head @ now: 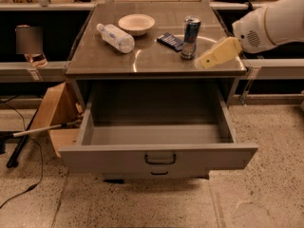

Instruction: Place redbull can into top drawer

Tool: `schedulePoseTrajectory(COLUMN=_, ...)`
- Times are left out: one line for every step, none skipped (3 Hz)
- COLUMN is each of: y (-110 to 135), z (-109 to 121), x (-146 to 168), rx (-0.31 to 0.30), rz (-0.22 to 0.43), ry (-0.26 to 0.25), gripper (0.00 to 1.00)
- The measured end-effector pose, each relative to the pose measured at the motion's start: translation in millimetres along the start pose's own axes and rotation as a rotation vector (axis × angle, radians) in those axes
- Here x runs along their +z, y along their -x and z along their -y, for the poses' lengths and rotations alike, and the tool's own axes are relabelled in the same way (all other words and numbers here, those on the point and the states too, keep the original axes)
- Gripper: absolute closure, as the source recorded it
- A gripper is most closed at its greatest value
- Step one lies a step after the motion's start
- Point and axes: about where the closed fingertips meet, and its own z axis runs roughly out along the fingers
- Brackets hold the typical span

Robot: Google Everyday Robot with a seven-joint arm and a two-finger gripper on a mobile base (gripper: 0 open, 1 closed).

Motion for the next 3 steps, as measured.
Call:
schedulePoseTrajectory(y=5.0, z=20.1, x=23.2, rx=0.004, rz=0.006, ry=-0.013, gripper=0.0)
schedulePoseTrajectory(y=8.7, z=35.9, x=44.7, rx=0.018, rz=0.014, ry=-0.024, gripper=0.0)
schedulePoseTrajectory(y=11.3, z=48.2, x=63.7, rx=0.026, rz=0.013, ry=-0.026, gripper=0.0)
